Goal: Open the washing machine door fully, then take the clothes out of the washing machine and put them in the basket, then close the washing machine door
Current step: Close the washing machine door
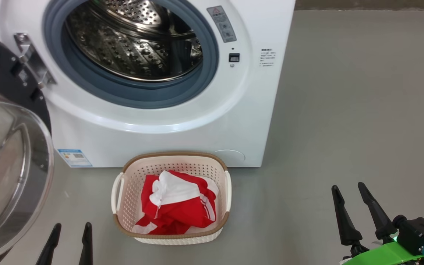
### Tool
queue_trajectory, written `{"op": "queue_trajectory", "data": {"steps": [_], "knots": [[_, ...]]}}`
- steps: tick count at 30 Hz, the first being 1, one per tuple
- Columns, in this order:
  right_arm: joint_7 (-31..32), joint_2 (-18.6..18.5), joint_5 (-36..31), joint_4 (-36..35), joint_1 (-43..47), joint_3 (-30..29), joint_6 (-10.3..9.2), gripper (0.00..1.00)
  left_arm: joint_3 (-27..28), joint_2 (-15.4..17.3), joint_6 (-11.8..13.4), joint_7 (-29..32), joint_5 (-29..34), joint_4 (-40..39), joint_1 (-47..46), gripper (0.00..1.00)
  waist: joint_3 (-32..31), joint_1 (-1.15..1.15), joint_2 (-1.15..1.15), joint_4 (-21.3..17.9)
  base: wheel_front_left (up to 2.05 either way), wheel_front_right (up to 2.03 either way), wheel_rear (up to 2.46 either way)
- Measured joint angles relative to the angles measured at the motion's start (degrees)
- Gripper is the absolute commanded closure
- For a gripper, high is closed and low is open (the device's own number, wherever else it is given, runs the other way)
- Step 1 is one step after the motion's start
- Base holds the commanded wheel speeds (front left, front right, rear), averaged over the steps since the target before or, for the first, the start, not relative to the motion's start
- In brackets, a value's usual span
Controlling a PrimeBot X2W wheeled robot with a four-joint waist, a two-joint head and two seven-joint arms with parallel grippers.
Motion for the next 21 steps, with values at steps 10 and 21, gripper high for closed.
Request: {"op": "queue_trajectory", "data": {"steps": [10,21], "knots": [[0.00,-1.51,0.09,1.23,-0.01,2.37,0.00,0.00,0.14,-1.55,0.00,0.00,-0.57,3.00,0.01,0.00,-0.68,0.00,0.00,5.62,0.00,0.00,0.00],[0.00,-2.94,0.73,2.83,-0.01,5.34,-0.01,0.00,0.96,-2.69,0.00,0.00,-1.01,3.72,0.28,0.00,-1.62,0.00,0.00,14.68,0.00,0.00,0.00]]}}
